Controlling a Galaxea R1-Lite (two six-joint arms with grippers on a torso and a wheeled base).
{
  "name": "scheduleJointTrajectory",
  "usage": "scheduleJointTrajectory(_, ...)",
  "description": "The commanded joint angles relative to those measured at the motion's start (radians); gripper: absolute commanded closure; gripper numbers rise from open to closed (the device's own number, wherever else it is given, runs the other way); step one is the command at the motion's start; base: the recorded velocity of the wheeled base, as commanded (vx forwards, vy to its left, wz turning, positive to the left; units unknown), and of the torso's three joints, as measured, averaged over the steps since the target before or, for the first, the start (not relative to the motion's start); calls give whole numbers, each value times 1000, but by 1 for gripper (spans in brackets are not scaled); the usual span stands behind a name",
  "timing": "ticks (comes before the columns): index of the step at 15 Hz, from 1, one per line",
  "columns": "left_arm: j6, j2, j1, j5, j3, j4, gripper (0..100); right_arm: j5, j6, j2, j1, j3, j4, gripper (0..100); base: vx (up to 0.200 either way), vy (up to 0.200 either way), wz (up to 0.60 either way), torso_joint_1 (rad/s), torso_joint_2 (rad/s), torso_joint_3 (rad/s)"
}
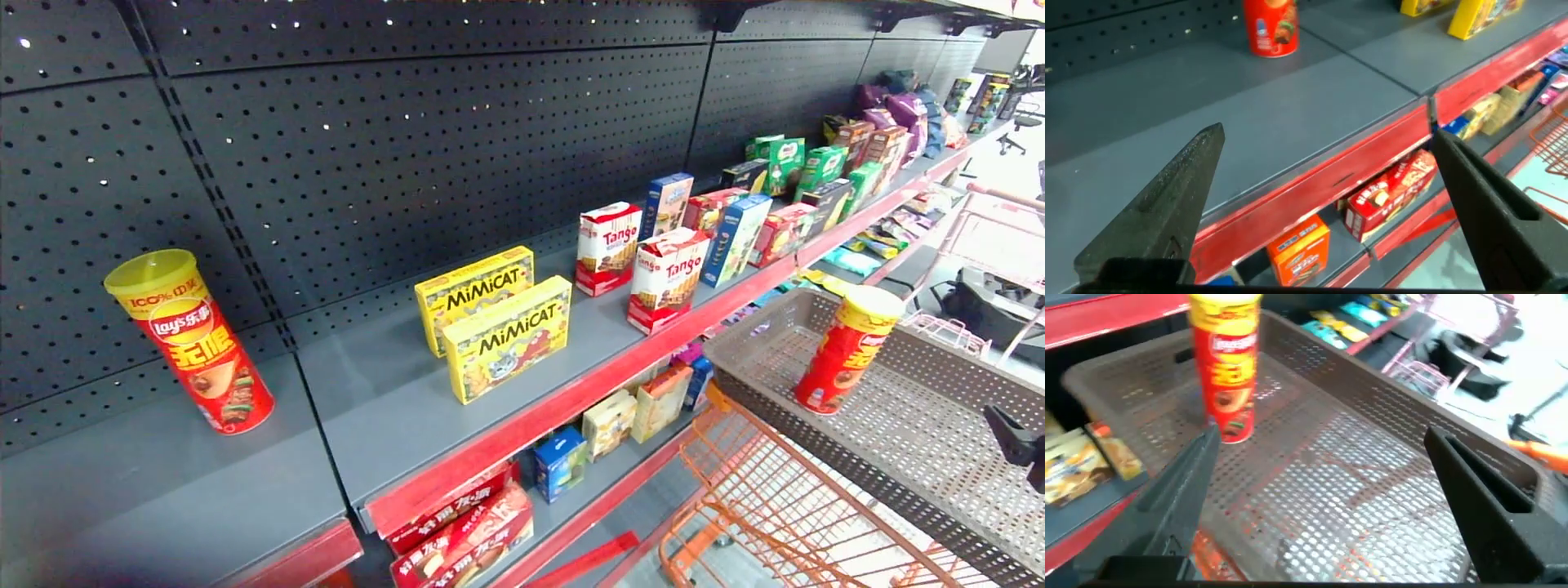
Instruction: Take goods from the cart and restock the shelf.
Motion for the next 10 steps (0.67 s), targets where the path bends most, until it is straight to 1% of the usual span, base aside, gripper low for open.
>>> scheduleJointTrajectory(1,-6,1,0,3,0,0,0,-1,0,-4,8,2,-1,0,0,0,0,0,0,0)
scheduleJointTrajectory(4,-4,1,0,2,2,0,0,-1,0,-4,8,7,1,0,0,0,0,0,0,0)
scheduleJointTrajectory(10,-1,1,0,0,0,0,0,1,0,-27,28,5,1,0,0,0,-600,1,2,-1)
